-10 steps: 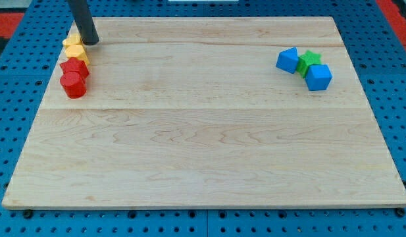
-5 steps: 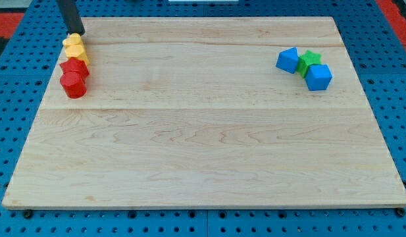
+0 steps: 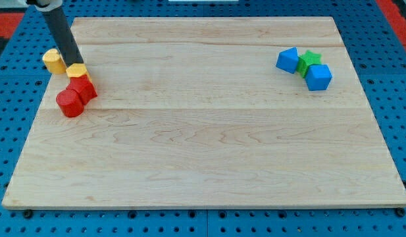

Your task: Push both red blocks and yellow hexagon towards bottom left of board

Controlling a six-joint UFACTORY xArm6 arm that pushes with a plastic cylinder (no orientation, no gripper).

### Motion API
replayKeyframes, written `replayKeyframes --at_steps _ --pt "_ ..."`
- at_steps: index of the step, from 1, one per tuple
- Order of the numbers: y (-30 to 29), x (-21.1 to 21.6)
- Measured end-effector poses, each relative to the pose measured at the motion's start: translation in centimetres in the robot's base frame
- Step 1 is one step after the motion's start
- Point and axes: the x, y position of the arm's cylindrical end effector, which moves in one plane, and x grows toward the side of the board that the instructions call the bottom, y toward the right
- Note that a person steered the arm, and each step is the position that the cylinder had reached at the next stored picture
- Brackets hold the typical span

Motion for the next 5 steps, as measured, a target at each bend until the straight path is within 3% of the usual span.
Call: replayKeyframes --at_steps 4,5 --pt "1.9 8.5" --pt "2.3 8.6"
